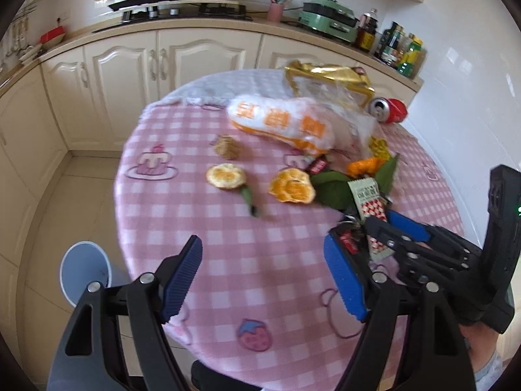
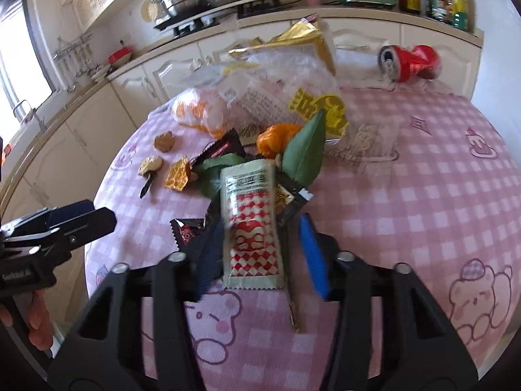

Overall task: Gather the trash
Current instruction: 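Grasp the black snack packet with the left tool while the right grasps the striped packet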

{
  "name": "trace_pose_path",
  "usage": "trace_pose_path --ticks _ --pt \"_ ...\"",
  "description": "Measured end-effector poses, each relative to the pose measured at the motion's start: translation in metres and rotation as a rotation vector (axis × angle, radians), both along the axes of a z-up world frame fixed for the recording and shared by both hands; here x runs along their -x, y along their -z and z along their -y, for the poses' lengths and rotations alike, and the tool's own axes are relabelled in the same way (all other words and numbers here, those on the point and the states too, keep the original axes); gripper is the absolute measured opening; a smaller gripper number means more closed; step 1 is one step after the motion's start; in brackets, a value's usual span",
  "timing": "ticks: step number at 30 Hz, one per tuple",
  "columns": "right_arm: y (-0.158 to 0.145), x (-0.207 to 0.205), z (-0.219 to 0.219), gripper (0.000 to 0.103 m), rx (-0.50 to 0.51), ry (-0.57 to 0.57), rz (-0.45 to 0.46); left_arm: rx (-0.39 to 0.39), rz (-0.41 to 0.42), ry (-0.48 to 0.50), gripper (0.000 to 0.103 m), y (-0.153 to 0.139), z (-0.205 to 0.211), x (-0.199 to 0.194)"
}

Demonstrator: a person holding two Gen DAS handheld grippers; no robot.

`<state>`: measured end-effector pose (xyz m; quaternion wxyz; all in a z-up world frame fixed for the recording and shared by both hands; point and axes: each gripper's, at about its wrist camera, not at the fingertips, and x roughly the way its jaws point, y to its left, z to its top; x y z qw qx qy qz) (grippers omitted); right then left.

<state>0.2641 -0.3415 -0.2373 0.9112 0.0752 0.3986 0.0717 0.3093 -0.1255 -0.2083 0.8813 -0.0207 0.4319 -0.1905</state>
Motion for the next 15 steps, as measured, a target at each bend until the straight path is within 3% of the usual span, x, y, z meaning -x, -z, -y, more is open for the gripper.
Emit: trace_pose_path --ticks 5,9,15 --pt "-0.004 0.009 0.015 0.012 -0.014 0.015 0.022 0.013 0.004 0.087 0.075 -0.001 0.029 0.001" --pt "-0.005 0.017 0.033 0.010 -0.022 0.033 0.025 -0.006 0.016 0.146 0.075 0.002 0.059 -0.004" --pt "-0.005 0.025 0.041 0.009 -0.034 0.048 0.037 -0.117 0.011 0.213 0.073 0.014 0.096 -0.014"
